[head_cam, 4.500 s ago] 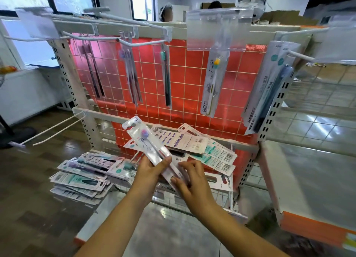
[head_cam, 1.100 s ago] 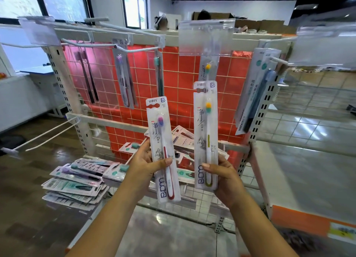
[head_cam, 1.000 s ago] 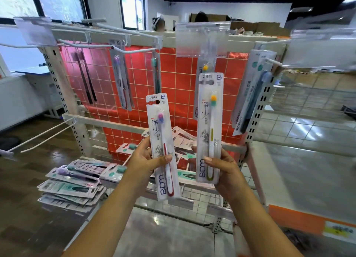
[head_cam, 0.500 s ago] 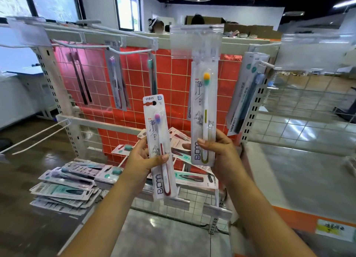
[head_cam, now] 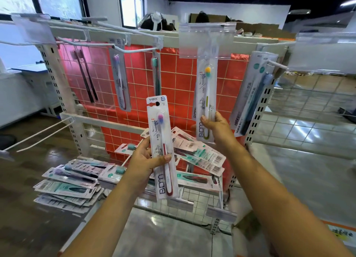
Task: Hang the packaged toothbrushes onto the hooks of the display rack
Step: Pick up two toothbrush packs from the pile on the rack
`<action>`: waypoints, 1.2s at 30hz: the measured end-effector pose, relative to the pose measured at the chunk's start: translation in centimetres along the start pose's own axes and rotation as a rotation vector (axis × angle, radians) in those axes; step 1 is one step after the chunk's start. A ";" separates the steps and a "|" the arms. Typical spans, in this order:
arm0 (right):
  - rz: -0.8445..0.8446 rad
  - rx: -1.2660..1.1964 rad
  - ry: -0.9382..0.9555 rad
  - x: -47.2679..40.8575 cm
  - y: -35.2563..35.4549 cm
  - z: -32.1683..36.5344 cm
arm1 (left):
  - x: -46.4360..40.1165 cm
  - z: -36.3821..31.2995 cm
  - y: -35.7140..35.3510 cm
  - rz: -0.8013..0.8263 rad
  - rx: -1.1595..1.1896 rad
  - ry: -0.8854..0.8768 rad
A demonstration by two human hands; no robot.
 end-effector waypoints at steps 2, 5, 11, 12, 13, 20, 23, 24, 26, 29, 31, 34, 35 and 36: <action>-0.018 0.039 -0.013 -1.4 0.5 0.2 | -0.1 0.0 0.0 -0.006 0.004 0.006; -0.050 0.049 -0.031 -2.8 0.8 0.4 | 0.0 0.1 0.3 -0.019 -0.005 0.010; -0.006 0.009 -0.057 -3.0 0.9 -0.5 | 0.2 0.3 0.8 -0.031 -0.054 0.005; 0.018 -0.013 -0.073 -2.7 1.1 -0.7 | 0.3 0.3 0.8 -0.032 -0.057 0.003; 0.043 -0.022 -0.094 -2.5 1.3 -1.0 | 0.3 0.3 0.8 -0.034 -0.057 0.002; 0.083 0.067 -0.369 -0.1 2.8 -6.6 | 0.8 0.2 0.5 -0.026 -0.059 0.009; 0.073 0.009 -0.425 1.9 2.3 -7.5 | 0.9 0.1 0.5 -0.025 -0.057 0.009; 0.083 -0.017 -0.428 2.6 1.8 -7.4 | 0.9 0.2 0.5 -0.027 -0.066 0.009; 0.158 -0.079 -0.437 4.4 0.2 -6.5 | 1.0 0.2 0.4 -0.032 -0.090 0.004; 0.388 -0.050 -0.387 7.5 -2.5 -4.9 | 1.0 0.1 0.3 -0.041 -0.119 -0.023; 0.466 0.032 -0.329 9.3 -4.1 -3.9 | 1.0 0.0 0.3 -0.038 -0.133 -0.049; 0.392 0.135 -0.244 9.9 -5.9 -3.4 | 1.0 -0.1 0.2 -0.041 -0.126 -0.084; 0.360 0.141 -0.220 9.8 -6.3 -3.6 | 1.0 -0.1 0.2 -0.048 -0.138 -0.095; 0.338 0.135 -0.201 9.7 -6.7 -3.7 | 1.0 -0.2 0.3 -0.058 -0.166 -0.108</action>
Point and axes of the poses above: each hand's wrist, its own x-axis away from the middle knuckle, its own y-axis out of the back of the hand, z = x × y, the point moved 1 cm from there along -x, towards the middle knuckle, and after that the axes turned 4 degrees about x, right-handed, at the moved point
